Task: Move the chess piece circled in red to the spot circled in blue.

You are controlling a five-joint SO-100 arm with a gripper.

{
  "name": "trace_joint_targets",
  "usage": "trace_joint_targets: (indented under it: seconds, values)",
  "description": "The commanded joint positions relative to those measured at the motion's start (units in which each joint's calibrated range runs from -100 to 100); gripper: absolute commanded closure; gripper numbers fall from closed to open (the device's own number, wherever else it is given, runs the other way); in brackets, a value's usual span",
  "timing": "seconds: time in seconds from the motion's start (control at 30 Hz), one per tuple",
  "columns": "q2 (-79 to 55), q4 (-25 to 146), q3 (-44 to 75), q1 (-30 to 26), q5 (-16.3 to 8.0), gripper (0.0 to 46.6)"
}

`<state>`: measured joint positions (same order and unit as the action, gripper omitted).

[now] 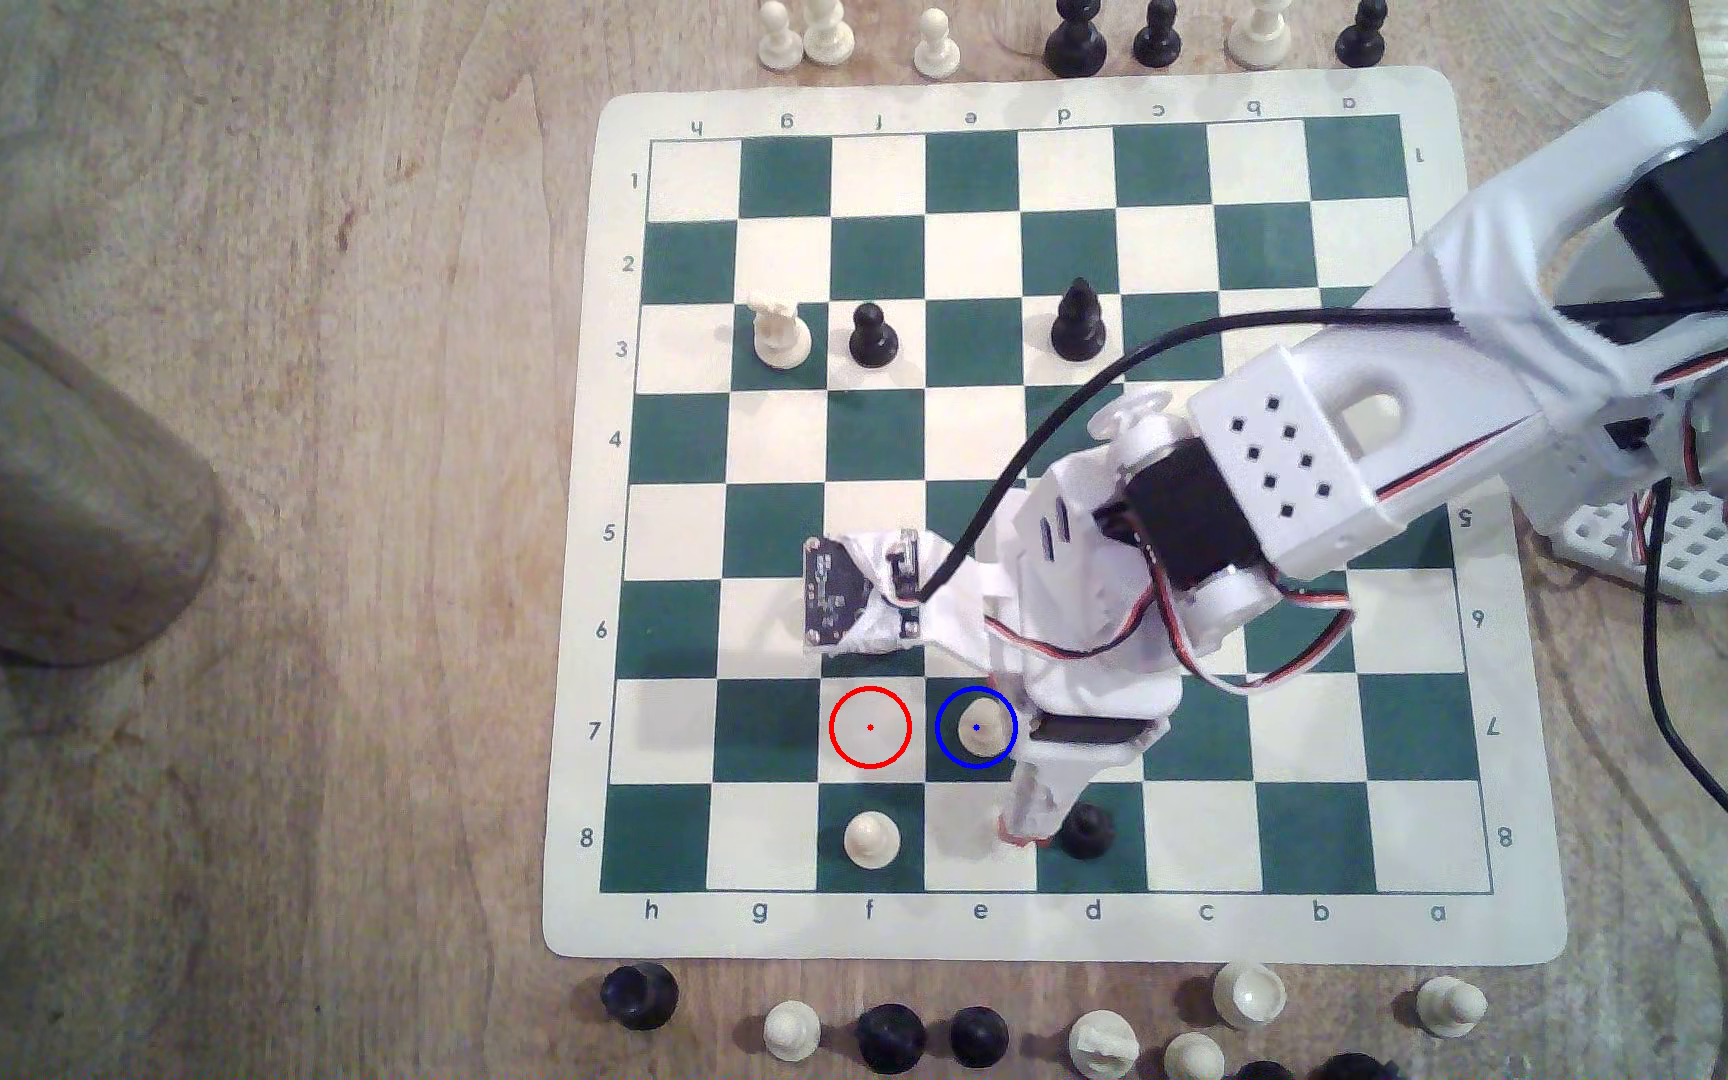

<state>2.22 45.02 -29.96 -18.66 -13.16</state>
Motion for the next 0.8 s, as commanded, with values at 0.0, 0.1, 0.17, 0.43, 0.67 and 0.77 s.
trace_joint_targets:
  seconds: [0.0,0.1,0.17,0.43,0.67,0.77]
  values:
    - [11.7,0.5,0.0,1.7,0.1,18.9]
    - [14.7,2.7,0.0,2.0,0.6,18.5]
    - [16.0,4.3,-0.9,2.7,1.0,18.5]
    - [25.4,8.8,-8.6,2.3,1.6,18.8]
    - [41.0,18.6,-11.3,1.7,2.2,19.0]
    - [49.4,22.9,-14.8,1.6,2.9,18.9]
